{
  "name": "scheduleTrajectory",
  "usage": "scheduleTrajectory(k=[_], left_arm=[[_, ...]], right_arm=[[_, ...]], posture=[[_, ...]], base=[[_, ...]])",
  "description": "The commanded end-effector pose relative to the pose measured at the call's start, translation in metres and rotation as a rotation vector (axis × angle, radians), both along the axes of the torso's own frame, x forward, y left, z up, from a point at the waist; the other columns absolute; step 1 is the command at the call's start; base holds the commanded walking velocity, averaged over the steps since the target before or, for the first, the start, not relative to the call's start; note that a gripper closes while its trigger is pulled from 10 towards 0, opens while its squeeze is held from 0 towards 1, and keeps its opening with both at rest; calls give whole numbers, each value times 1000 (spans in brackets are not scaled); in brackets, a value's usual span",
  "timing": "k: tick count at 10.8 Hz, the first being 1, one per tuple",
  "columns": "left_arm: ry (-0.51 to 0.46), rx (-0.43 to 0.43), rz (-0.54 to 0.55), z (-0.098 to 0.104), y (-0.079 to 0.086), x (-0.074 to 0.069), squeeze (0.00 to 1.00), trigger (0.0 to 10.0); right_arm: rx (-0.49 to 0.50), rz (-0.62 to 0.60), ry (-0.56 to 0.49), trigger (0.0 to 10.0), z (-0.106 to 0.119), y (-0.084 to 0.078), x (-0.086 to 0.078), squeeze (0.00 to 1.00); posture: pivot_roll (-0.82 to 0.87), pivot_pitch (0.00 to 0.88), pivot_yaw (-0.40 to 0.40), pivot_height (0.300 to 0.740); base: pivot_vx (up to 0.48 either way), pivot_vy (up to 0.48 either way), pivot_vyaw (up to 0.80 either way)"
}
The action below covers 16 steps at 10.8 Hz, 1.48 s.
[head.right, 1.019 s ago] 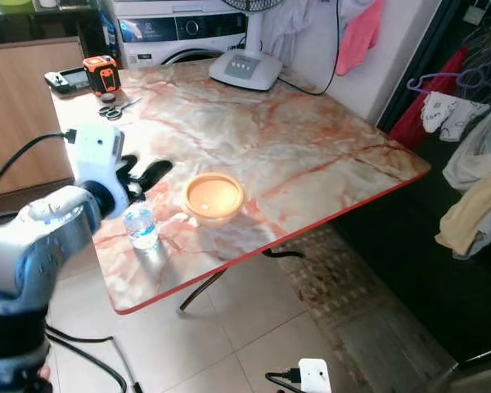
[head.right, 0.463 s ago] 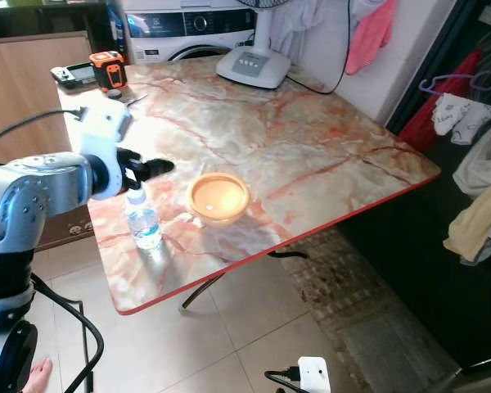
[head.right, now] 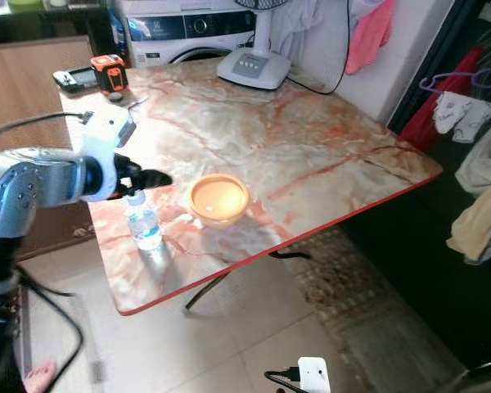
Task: Restocking fridge
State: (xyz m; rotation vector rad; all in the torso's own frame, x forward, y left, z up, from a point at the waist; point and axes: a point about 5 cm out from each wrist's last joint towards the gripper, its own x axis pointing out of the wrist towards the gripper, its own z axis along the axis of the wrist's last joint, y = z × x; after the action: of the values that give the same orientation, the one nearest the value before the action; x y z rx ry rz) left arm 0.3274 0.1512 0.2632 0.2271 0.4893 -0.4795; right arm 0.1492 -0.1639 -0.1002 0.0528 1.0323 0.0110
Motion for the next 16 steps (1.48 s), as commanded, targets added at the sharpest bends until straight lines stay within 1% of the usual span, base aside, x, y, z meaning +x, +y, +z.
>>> scheduleTrajectory(k=[1, 2, 3, 4, 7, 12, 13, 14, 15, 16], left_arm=[[0, 31, -62, 5, -4, -2, 0, 10000], [14, 43, -103, 3, -6, -4, 0, 10000], [25, 51, -106, -2, -6, -4, 0, 10000], [28, 55, -105, -4, -5, -3, 0, 10000], [40, 99, -68, -9, 3, 0, 0, 10000], [63, 98, -79, -17, 5, 0, 0, 10000], [69, 95, -69, -21, 6, 0, 0, 10000], [67, 98, -62, -21, 8, 0, 0, 9725], [62, 96, -54, -19, 9, 1, 0, 4157], [63, 93, -51, -19, 10, 1, 0, 3451]], right_arm=[[-4, 4, 20, 10000, -2, -1, -5, 0], [-4, 6, 21, 10000, -2, -1, -5, 0], [-6, 9, 23, 10000, -2, -1, -5, 0], [-7, 10, 24, 10000, -2, -1, -5, 0], [-7, 22, 30, 10000, -2, -1, -6, 0], [-12, 32, 33, 10000, -2, -3, -6, 0], [-12, 36, 33, 10000, -2, -3, -5, 0], [-13, 38, 33, 10000, -2, -3, -5, 0], [-14, 40, 34, 10000, -2, -3, -5, 0], [-13, 41, 34, 10000, -2, -3, -4, 0]], posture=[[36, 0, -82, 740], [35, 0, -83, 740], [30, 0, -83, 740], [30, 0, -85, 740], [33, 0, -86, 740], [29, 5, -92, 740], [24, 6, -93, 740], [28, 8, -95, 740], [29, 8, -94, 740], [25, 8, -95, 740]], base=[[0, 0, 0], [0, 0, 0], [0, 0, 0], [0, 0, 0], [0, 0, 0], [0, 0, 0], [0, 0, 0], [0, 0, 0], [0, 0, 0], [0, 0, 0]])
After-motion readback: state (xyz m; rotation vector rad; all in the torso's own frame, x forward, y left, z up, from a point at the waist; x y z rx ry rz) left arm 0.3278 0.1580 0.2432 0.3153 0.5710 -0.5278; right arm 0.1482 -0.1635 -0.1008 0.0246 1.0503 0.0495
